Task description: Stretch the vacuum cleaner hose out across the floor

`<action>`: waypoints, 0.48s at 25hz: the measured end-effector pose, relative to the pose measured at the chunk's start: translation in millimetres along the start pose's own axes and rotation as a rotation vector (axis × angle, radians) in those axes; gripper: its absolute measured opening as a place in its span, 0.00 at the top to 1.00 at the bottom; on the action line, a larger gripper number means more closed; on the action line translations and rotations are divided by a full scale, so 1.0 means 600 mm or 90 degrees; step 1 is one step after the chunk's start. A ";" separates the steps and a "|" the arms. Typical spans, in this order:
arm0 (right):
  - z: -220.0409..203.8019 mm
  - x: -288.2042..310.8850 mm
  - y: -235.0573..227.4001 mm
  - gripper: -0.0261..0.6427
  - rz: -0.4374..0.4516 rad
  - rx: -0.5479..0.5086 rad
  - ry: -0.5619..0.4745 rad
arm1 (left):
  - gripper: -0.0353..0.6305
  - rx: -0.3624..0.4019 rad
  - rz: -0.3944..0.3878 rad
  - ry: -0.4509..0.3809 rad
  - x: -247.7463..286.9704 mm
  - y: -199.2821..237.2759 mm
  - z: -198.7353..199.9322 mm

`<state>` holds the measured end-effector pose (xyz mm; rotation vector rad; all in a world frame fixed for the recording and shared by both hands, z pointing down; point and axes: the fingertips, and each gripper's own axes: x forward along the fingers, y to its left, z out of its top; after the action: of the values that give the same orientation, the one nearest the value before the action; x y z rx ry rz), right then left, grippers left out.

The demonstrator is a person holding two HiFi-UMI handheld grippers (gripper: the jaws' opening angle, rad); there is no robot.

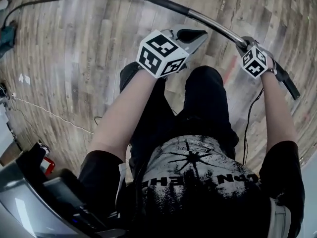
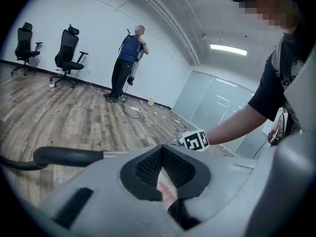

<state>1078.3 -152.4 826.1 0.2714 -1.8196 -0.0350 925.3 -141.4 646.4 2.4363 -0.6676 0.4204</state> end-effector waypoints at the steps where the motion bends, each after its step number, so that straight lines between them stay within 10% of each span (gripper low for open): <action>1: -0.021 0.032 0.005 0.84 0.001 0.003 -0.002 | 0.95 0.013 -0.004 0.001 0.022 0.007 -0.013; 12: -0.169 0.333 0.037 0.87 -0.011 0.059 -0.036 | 0.95 -0.004 -0.025 -0.022 0.166 0.050 -0.118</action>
<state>1124.2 -159.1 1046.4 0.3544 -1.8777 0.0299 981.3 -156.6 757.9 2.4523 -0.6334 0.3607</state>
